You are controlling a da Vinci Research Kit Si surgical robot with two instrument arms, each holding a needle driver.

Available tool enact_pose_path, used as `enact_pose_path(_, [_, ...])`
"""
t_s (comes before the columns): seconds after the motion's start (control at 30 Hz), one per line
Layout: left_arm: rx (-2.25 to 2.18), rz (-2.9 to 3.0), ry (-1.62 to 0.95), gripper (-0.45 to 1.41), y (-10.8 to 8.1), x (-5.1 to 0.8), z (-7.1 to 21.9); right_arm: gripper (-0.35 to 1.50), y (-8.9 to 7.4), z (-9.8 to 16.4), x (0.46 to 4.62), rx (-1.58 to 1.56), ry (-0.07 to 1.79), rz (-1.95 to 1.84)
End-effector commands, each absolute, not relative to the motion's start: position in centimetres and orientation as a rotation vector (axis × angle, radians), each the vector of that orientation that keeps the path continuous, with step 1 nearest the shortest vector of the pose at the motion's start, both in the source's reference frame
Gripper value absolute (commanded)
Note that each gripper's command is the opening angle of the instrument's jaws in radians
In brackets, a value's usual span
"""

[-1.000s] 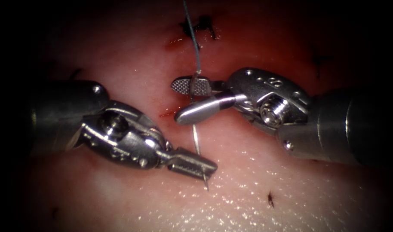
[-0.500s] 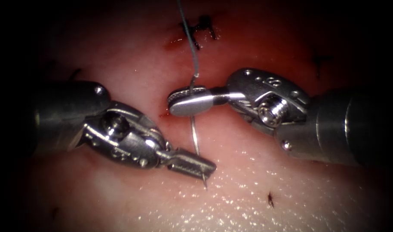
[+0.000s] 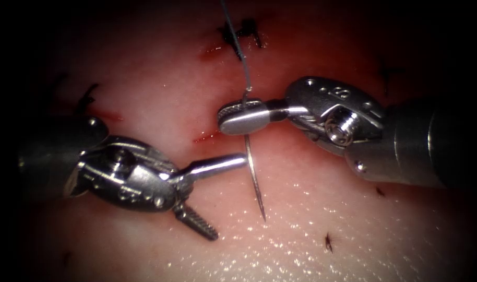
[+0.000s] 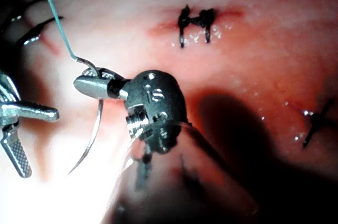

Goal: Wound Closure

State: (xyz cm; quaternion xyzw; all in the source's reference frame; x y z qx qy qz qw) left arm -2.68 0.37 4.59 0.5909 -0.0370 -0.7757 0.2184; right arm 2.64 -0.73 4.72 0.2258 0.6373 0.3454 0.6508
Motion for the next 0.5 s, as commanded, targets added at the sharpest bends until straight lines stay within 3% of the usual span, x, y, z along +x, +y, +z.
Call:
enact_pose_path(0.03, [1.628,-2.170,-0.104,1.26,0.32,-2.71,4.66,-0.35,-0.66,4.83,2.68,0.484,1.462,0.743])
enact_pose_path(0.1, [1.619,-2.198,-0.097,1.21,0.28,-2.68,4.68,-0.35,-0.55,4.86,2.67,0.442,1.474,0.703])
enact_pose_path(0.13, [1.604,-2.232,-0.096,1.10,0.26,-2.66,4.71,-0.35,-0.49,4.87,2.66,0.420,1.478,0.683])
enact_pose_path(0.2, [1.567,-2.308,-0.100,0.66,0.23,-2.63,4.77,-0.35,-0.34,4.89,2.68,0.318,1.501,0.588])
enact_pose_path(0.23, [1.512,-2.474,-0.088,0.24,0.23,-2.60,4.87,-0.35,-0.23,4.91,2.71,0.281,1.540,0.516])
enact_pose_path(0.27, [1.463,-2.627,-0.083,0.14,0.24,-2.56,5.00,-0.35,-0.14,4.93,2.74,0.257,1.573,0.476])
enact_pose_path(0.5, [1.449,-2.918,-0.030,0.07,0.32,-2.48,5.39,-0.35,-0.09,4.94,2.89,0.153,1.617,0.362])
